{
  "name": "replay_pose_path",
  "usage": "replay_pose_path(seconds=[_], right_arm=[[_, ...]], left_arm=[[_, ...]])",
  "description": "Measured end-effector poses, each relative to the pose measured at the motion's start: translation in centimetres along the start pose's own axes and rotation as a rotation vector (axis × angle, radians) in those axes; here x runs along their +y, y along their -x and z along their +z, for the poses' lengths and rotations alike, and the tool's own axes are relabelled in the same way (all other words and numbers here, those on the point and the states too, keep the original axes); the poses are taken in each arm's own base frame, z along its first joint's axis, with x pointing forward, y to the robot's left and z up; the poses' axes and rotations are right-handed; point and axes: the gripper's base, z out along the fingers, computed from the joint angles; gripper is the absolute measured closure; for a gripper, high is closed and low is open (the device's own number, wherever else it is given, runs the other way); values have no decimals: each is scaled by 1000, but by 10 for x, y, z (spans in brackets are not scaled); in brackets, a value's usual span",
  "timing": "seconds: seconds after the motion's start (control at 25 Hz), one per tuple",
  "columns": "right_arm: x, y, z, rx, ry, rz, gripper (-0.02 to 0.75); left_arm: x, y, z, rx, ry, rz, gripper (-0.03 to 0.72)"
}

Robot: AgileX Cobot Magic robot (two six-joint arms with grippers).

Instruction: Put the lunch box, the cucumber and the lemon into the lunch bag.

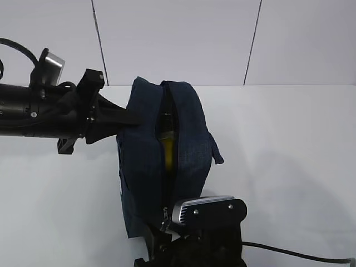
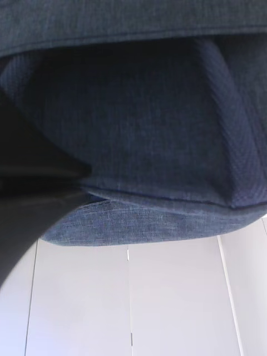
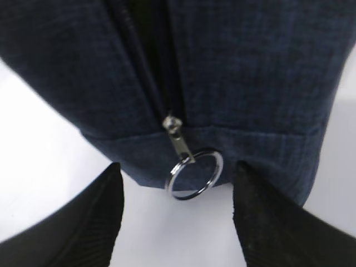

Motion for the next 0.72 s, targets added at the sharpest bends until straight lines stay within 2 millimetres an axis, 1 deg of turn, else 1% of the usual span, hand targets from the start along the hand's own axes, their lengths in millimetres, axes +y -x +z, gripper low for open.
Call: replay_pose_path(seconds=[0.36, 0.56, 0.72], right_arm=[[-2, 1, 4, 17, -6, 4, 263], [-4, -4, 6, 30, -16, -9, 306], [-3, -2, 6, 15, -5, -16, 318]], left_arm=[[0, 0, 0, 1, -1, 0, 694], [0, 0, 0, 3, -3, 0, 694], [0, 0, 0, 5, -4, 2, 694]])
